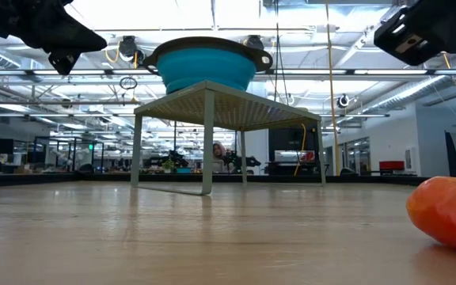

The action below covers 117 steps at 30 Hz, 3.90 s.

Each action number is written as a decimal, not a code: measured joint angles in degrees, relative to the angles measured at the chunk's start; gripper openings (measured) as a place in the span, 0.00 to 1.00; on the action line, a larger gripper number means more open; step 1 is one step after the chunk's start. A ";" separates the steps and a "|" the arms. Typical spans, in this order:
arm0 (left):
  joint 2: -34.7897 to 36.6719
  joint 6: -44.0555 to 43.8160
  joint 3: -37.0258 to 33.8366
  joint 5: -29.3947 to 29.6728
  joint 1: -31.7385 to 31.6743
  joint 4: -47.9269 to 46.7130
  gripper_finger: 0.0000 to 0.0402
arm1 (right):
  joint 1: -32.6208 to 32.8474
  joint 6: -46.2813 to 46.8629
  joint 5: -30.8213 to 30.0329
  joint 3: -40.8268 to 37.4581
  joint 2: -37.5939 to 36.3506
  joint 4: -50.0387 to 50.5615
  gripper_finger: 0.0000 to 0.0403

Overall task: Pick & Place Fruit
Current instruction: Put the peach into the collapsible colander on the shelf

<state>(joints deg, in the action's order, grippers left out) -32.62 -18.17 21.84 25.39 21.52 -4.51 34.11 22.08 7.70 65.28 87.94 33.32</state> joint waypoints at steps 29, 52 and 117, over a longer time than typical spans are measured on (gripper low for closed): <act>0.00 1.51 -0.01 -0.09 0.00 0.00 0.05 | 0.04 4.92 -1.86 0.02 8.81 -2.69 0.49; 0.00 1.49 0.01 -0.04 0.00 -0.02 0.05 | 0.48 5.77 -3.16 -0.02 12.14 -3.03 0.49; 0.00 1.49 0.00 -0.04 0.00 -0.20 0.05 | -2.19 5.73 -10.56 -0.02 -3.54 -1.90 0.29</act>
<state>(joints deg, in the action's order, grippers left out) -32.62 -16.69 21.83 25.34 21.52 -4.71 31.92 27.81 -2.86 65.25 84.40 31.42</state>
